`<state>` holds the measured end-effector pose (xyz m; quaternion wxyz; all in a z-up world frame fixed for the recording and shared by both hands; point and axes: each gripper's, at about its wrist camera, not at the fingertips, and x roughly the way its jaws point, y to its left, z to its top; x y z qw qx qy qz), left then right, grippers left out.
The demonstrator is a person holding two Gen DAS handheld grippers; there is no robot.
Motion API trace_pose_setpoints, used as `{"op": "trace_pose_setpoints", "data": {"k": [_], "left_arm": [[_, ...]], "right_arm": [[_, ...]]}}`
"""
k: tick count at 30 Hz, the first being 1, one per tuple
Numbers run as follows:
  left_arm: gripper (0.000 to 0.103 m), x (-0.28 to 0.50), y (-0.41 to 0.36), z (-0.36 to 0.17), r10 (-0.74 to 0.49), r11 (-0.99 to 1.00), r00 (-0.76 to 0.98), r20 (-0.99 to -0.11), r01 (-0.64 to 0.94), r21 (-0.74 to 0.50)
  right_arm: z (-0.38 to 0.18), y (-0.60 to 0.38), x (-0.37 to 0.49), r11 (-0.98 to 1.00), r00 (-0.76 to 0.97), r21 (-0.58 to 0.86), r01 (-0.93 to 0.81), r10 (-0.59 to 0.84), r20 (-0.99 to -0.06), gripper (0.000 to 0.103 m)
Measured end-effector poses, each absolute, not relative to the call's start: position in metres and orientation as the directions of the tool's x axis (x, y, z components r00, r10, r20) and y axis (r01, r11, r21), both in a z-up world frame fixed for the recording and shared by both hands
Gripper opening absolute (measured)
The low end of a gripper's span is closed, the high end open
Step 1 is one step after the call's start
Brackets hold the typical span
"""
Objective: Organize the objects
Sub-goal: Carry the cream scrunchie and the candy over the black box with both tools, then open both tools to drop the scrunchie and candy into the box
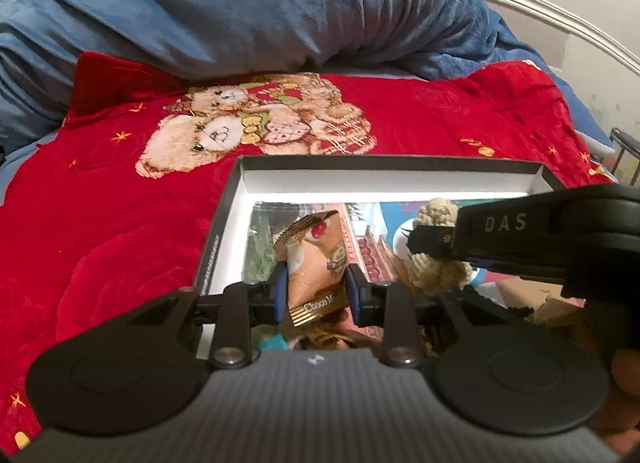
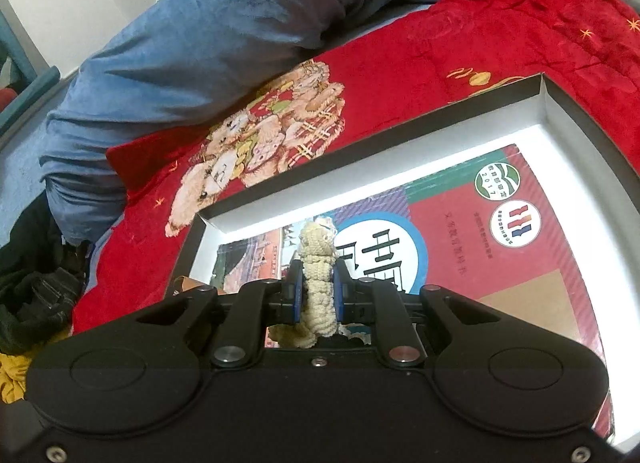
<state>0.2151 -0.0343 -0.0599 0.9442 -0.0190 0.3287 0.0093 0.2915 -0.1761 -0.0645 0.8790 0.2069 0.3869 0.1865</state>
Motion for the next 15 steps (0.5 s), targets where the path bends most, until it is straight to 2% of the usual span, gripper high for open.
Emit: {"op": "trace_pose_setpoints", "data": {"k": [8,12,15], "left_arm": [[0.038,0.2142,-0.0382,-0.0596,-0.011,1.000,0.788,-0.615,-0.002,-0.020],[0.061,0.2133,-0.0372,-0.0585,-0.014,1.000,0.802,-0.598,0.004,-0.018],[0.071,0.2112,-0.0359,-0.0547,-0.046,0.999,0.814,-0.579,0.038,-0.027]], "right_arm": [[-0.0675,-0.1764,0.2930,0.846,0.616,0.510,-0.154,0.486,-0.620,0.016],[-0.0676,-0.1770,0.2930,0.842,0.611,0.516,-0.156,0.493,-0.619,0.017],[-0.0682,-0.1786,0.2940,0.829,0.605,0.537,-0.157,0.511,-0.611,0.021]]}}
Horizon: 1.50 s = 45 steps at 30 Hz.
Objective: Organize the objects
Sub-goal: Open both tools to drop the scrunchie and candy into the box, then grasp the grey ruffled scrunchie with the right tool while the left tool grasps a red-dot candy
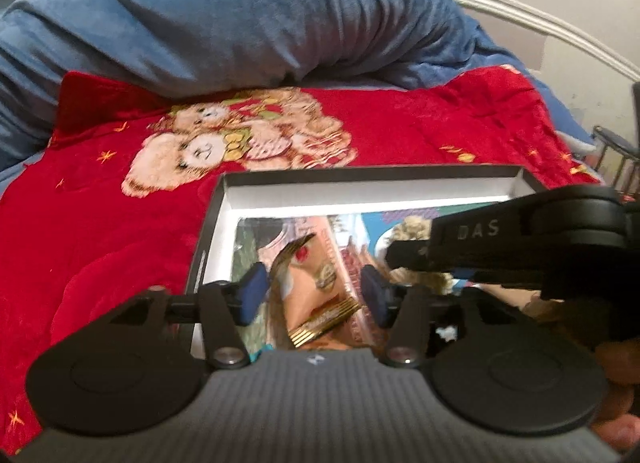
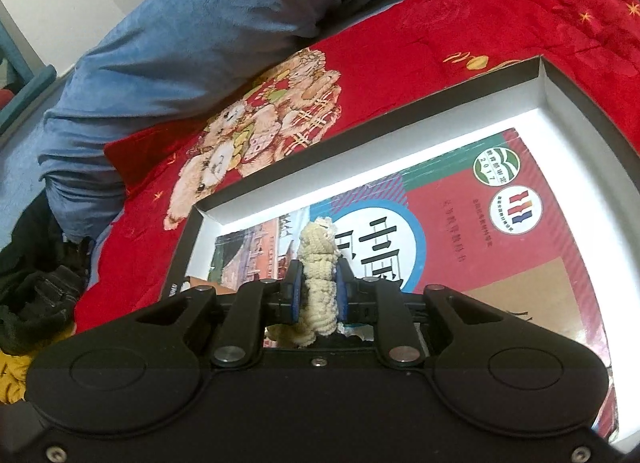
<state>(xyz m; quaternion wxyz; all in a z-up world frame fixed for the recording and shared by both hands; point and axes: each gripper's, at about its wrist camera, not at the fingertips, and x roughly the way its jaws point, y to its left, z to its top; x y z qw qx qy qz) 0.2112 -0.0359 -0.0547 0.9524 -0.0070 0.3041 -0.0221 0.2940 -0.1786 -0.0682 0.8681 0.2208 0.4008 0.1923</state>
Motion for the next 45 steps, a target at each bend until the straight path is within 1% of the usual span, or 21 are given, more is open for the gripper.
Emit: {"op": "trace_pose_setpoints", "data": {"k": [3,5,6,7,8,10,14,18,20,22,26,30,33,37,38,40,42,45], "left_arm": [[0.075,0.207,-0.036,-0.049,-0.057,0.998,0.826,-0.560,0.054,-0.022],[0.078,0.204,-0.035,-0.044,-0.057,0.998,0.839,-0.542,0.058,-0.015],[0.080,0.203,-0.034,-0.041,-0.059,0.998,0.845,-0.532,0.059,-0.015],[0.081,0.202,-0.033,-0.038,-0.060,0.998,0.850,-0.523,0.058,-0.019],[0.081,0.200,-0.031,-0.035,-0.061,0.998,0.855,-0.514,0.055,-0.027],[0.081,0.197,-0.026,-0.027,-0.068,0.998,0.867,-0.494,0.051,-0.047],[0.082,0.186,-0.019,-0.007,-0.072,0.996,0.892,-0.446,0.042,-0.076],[0.085,0.170,-0.015,0.018,-0.103,0.992,0.914,-0.392,0.062,-0.114],[0.085,0.159,-0.016,0.031,-0.122,0.989,0.924,-0.362,0.081,-0.127],[0.087,0.146,-0.019,0.045,-0.139,0.986,0.933,-0.330,0.101,-0.129],[0.090,0.115,-0.026,0.071,-0.172,0.982,0.948,-0.268,0.143,-0.124],[0.092,0.087,-0.035,0.095,-0.194,0.978,0.954,-0.226,0.169,-0.125],[0.093,0.072,-0.039,0.109,-0.224,0.972,0.950,-0.219,0.202,-0.118],[0.095,0.050,-0.050,0.118,-0.240,0.970,0.944,-0.224,0.240,-0.027],[0.097,0.045,-0.051,0.117,-0.243,0.969,0.943,-0.228,0.247,-0.012],[0.100,0.037,-0.055,0.112,-0.255,0.963,0.935,-0.247,0.268,0.020],[0.101,0.034,-0.059,0.102,-0.246,0.961,0.930,-0.272,0.271,0.058],[0.101,0.037,-0.065,0.076,-0.239,0.956,0.916,-0.321,0.280,0.089]], "right_arm": [[-0.067,-0.179,0.294,0.826,0.602,0.540,-0.162,0.516,-0.609,0.026],[-0.063,-0.180,0.293,0.828,0.597,0.534,-0.171,0.518,-0.612,0.034],[-0.061,-0.180,0.293,0.826,0.594,0.536,-0.176,0.523,-0.611,0.042],[-0.058,-0.181,0.292,0.821,0.592,0.540,-0.184,0.531,-0.606,0.045],[-0.054,-0.183,0.291,0.812,0.593,0.549,-0.196,0.544,-0.594,0.045],[-0.045,-0.188,0.287,0.796,0.598,0.566,-0.214,0.565,-0.569,0.050],[-0.019,-0.206,0.275,0.779,0.635,0.577,-0.244,0.578,-0.512,0.055],[0.010,-0.233,0.254,0.775,0.693,0.579,-0.252,0.562,-0.451,0.063],[0.023,-0.247,0.239,0.783,0.725,0.570,-0.250,0.542,-0.425,0.065],[0.035,-0.260,0.221,0.789,0.753,0.562,-0.248,0.522,-0.401,0.069],[0.056,-0.280,0.189,0.811,0.777,0.528,-0.252,0.494,-0.389,0.072],[0.070,-0.289,0.158,0.842,0.789,0.469,-0.265,0.469,-0.396,0.078],[0.070,-0.294,0.133,0.855,0.795,0.447,-0.261,0.453,-0.402,0.083],[0.060,-0.302,0.108,0.857,0.789,0.461,-0.231,0.443,-0.427,0.084],[0.058,-0.304,0.104,0.856,0.789,0.467,-0.223,0.440,-0.430,0.084],[0.052,-0.311,0.098,0.842,0.791,0.508,-0.180,0.431,-0.434,0.085],[0.041,-0.316,0.093,0.824,0.787,0.550,-0.135,0.427,-0.446,0.085],[0.020,-0.320,0.088,0.825,0.768,0.560,-0.076,0.407,-0.494,0.085]]}}
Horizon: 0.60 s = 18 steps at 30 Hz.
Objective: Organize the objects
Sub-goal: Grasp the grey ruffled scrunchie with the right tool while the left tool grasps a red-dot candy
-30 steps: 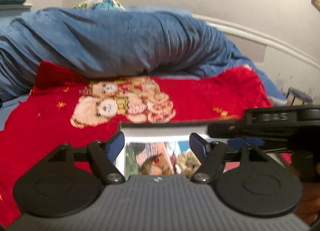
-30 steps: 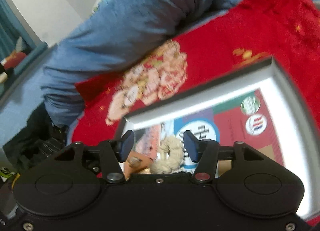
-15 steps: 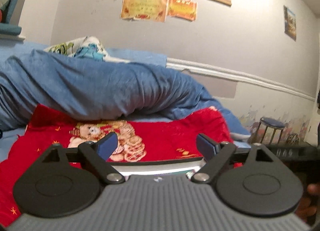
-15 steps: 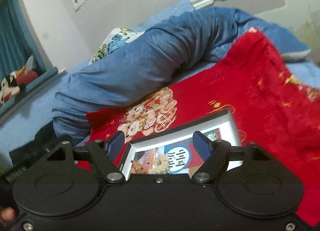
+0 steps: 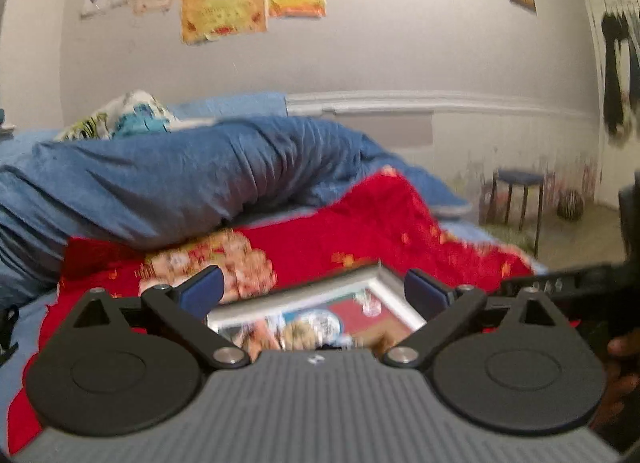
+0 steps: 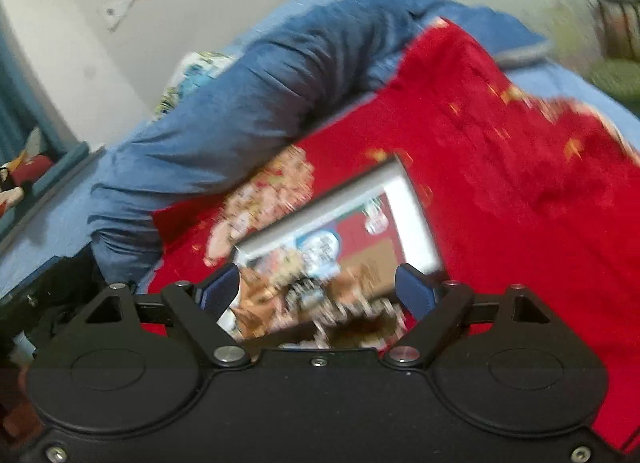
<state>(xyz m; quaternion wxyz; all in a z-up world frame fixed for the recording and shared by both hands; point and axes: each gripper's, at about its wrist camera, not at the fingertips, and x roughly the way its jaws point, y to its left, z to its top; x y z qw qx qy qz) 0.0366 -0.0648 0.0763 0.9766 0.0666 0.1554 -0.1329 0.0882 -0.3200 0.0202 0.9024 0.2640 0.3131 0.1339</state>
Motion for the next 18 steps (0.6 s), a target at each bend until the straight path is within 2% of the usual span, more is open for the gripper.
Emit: {"op": "trace_pose_setpoints", "data": {"k": [5,8,11,18], "left_arm": [[0.098,0.055,-0.064,0.026,-0.207,0.960,0.852,-0.481,0.271,0.066],[0.097,0.067,-0.062,0.006,-0.183,0.969,0.816,-0.548,0.245,0.041],[0.096,0.079,-0.060,-0.009,-0.180,0.973,0.793,-0.582,0.228,0.011],[0.089,0.105,-0.062,-0.035,-0.160,0.982,0.765,-0.624,0.188,-0.021]], "right_arm": [[0.001,-0.307,0.100,0.870,0.733,0.490,-0.055,0.368,-0.572,0.084],[-0.013,-0.296,0.118,0.887,0.702,0.460,-0.031,0.347,-0.621,0.081],[-0.025,-0.288,0.134,0.906,0.670,0.424,0.003,0.313,-0.673,0.079],[-0.045,-0.283,0.162,0.896,0.630,0.441,0.046,0.317,-0.709,0.078]]}}
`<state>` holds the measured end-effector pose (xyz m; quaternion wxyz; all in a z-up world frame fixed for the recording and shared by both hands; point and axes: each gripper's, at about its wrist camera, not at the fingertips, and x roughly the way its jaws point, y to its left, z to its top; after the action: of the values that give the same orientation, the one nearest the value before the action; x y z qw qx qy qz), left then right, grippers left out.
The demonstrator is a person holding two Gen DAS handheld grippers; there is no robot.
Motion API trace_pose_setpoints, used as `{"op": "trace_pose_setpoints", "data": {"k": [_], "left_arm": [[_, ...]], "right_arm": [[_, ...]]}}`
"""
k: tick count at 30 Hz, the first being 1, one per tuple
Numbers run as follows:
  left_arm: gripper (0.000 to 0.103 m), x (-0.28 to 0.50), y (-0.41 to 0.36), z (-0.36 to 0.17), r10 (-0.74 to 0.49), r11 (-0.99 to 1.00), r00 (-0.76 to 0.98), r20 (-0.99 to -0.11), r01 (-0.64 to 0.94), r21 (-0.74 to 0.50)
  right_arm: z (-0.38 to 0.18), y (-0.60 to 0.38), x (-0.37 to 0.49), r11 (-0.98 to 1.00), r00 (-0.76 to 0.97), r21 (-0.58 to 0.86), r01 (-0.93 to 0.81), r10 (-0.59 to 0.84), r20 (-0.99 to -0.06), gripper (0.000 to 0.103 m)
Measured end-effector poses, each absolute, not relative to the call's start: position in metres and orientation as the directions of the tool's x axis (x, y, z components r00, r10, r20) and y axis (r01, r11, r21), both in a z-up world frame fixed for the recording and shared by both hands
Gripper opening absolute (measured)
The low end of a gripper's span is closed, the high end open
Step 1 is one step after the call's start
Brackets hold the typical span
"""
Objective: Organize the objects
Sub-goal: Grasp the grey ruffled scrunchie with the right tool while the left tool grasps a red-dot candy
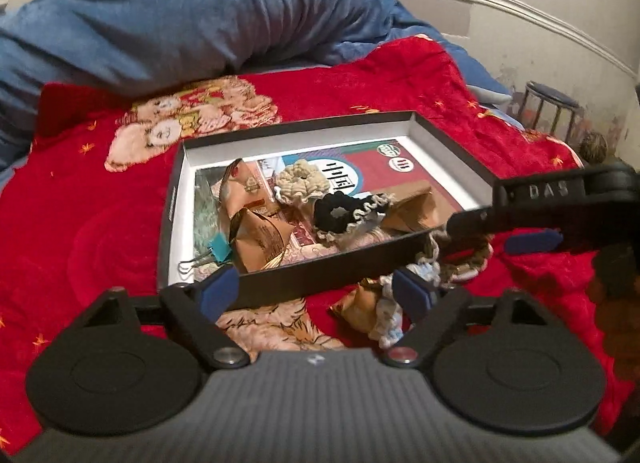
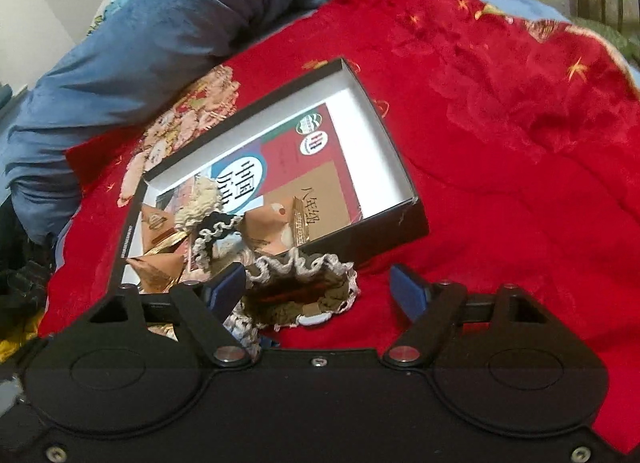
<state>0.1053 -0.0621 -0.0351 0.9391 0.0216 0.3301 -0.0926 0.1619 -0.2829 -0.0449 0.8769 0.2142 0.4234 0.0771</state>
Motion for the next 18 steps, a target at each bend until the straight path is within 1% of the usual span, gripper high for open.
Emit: {"op": "trace_pose_setpoints", "data": {"k": [4,8,10,12,13,14,16,17,18], "left_arm": [[0.088,0.113,-0.055,-0.039,-0.168,0.986,0.767,-0.619,0.139,-0.096],[0.085,0.118,-0.057,-0.048,-0.171,0.985,0.740,-0.651,0.136,-0.104],[0.085,0.118,-0.061,-0.053,-0.198,0.980,0.718,-0.667,0.152,-0.127],[0.084,0.116,-0.069,-0.056,-0.217,0.976,0.706,-0.674,0.181,-0.124],[0.084,0.115,-0.074,-0.057,-0.220,0.974,0.703,-0.676,0.200,-0.108],[0.082,0.113,-0.079,-0.058,-0.220,0.971,0.699,-0.680,0.223,-0.084],[0.073,0.113,-0.086,-0.063,-0.205,0.969,0.689,-0.695,0.241,-0.047],[0.059,0.115,-0.088,-0.067,-0.188,0.972,0.680,-0.708,0.234,-0.033],[0.051,0.117,-0.088,-0.071,-0.182,0.973,0.664,-0.725,0.226,-0.037]], "right_arm": [[-0.050,-0.281,0.166,0.896,0.616,0.441,0.048,0.320,-0.720,0.078],[-0.051,-0.281,0.167,0.895,0.613,0.442,0.053,0.320,-0.722,0.079],[-0.052,-0.281,0.168,0.895,0.609,0.443,0.055,0.322,-0.725,0.079],[-0.052,-0.281,0.167,0.896,0.609,0.440,0.054,0.320,-0.726,0.079],[-0.052,-0.281,0.167,0.898,0.610,0.437,0.053,0.317,-0.726,0.079],[-0.052,-0.280,0.167,0.900,0.611,0.432,0.051,0.314,-0.727,0.079],[-0.052,-0.278,0.167,0.906,0.611,0.420,0.048,0.306,-0.730,0.079],[-0.052,-0.277,0.167,0.909,0.610,0.415,0.045,0.304,-0.732,0.080],[-0.053,-0.275,0.167,0.911,0.608,0.410,0.042,0.303,-0.734,0.080]]}}
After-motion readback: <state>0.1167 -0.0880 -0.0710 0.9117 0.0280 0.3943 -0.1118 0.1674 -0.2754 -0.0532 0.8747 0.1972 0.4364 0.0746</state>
